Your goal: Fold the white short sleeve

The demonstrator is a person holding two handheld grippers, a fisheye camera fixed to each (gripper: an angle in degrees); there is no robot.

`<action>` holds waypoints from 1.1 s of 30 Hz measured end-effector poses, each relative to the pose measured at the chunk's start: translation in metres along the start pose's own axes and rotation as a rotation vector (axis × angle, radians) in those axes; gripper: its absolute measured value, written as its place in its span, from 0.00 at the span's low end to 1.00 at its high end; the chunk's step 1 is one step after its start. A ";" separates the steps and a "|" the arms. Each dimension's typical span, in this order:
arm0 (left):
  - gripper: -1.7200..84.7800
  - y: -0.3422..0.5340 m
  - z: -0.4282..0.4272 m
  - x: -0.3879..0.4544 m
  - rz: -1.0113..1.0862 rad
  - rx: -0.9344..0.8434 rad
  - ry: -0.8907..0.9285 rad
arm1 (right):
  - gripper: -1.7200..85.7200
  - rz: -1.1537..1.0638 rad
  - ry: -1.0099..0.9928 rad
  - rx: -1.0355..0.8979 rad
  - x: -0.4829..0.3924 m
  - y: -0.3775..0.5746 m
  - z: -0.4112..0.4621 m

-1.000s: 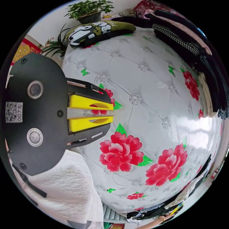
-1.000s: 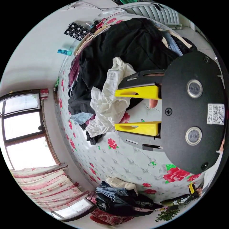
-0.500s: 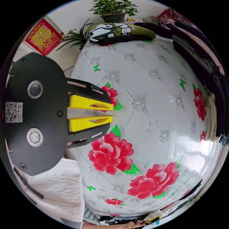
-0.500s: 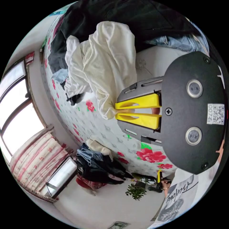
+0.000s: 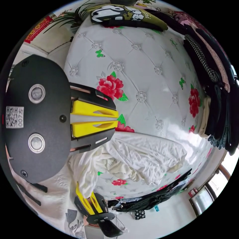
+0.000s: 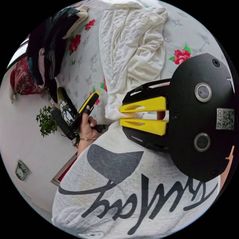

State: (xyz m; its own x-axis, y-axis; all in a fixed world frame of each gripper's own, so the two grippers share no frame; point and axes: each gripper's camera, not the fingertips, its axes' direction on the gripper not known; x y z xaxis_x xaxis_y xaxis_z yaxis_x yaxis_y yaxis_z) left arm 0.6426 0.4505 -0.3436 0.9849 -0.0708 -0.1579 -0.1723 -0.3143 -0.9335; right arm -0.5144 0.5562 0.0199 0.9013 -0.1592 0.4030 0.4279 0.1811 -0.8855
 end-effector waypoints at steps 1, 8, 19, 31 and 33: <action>0.03 0.005 -0.004 -0.003 0.004 0.010 0.005 | 0.05 0.020 0.020 -0.001 -0.001 -0.001 0.000; 0.08 0.051 -0.048 -0.025 0.045 0.103 0.047 | 0.06 0.349 0.130 0.261 0.024 0.062 -0.044; 0.12 0.012 -0.063 0.064 0.224 0.089 0.115 | 0.09 0.610 0.443 0.420 0.159 0.109 -0.155; 0.13 -0.070 0.007 0.155 0.347 -0.148 -0.036 | 0.02 0.399 0.232 0.139 0.219 0.081 -0.076; 0.06 -0.062 0.001 0.148 0.336 -0.126 -0.084 | 0.02 0.353 0.194 0.138 0.199 0.086 -0.068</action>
State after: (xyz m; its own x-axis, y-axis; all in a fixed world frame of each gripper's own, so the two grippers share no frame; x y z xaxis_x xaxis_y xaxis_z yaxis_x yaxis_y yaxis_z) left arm 0.7992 0.4605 -0.3098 0.8700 -0.1133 -0.4798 -0.4819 -0.4011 -0.7791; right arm -0.3034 0.4742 0.0084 0.9703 -0.2412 0.0177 0.1119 0.3830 -0.9170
